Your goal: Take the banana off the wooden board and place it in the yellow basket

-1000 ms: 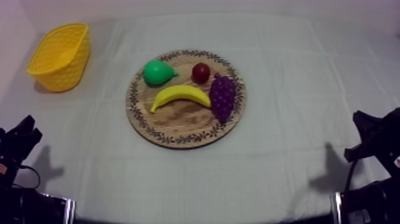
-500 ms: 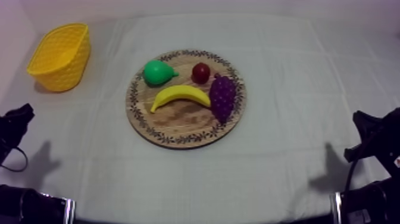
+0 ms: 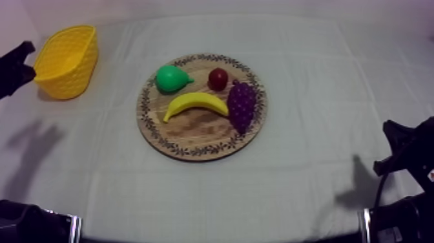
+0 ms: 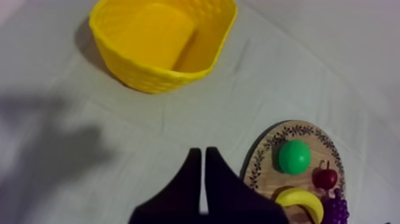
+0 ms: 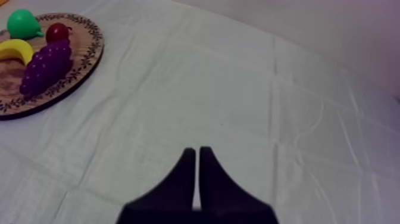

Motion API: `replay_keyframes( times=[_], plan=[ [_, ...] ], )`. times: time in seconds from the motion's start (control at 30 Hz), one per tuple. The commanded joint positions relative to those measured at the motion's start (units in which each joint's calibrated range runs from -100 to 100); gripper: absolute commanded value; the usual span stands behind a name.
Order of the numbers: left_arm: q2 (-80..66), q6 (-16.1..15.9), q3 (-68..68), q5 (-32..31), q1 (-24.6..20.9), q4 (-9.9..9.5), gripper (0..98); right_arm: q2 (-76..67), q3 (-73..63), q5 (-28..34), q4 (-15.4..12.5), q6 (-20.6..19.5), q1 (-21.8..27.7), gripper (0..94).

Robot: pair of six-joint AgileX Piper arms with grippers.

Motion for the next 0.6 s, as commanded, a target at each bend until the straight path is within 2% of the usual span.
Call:
replay_keyframes(
  times=[0.0,0.37,0.57],
  plan=[
    [8.63,0.05,-6.99,3.49,0.02,-0.06,0.0,-0.01,0.04,-0.01,0.00,-0.02,-0.02,0.4],
    [19.91,-1.45,-15.61,13.01,1.26,-0.14,0.0,-0.01,0.04,-0.01,0.00,-0.02,-0.02,0.4],
    [24.66,-2.25,-18.09,15.05,4.40,0.60,0.0,-0.01,0.04,-0.01,0.00,-0.02,-0.02,0.4]
  ],
)
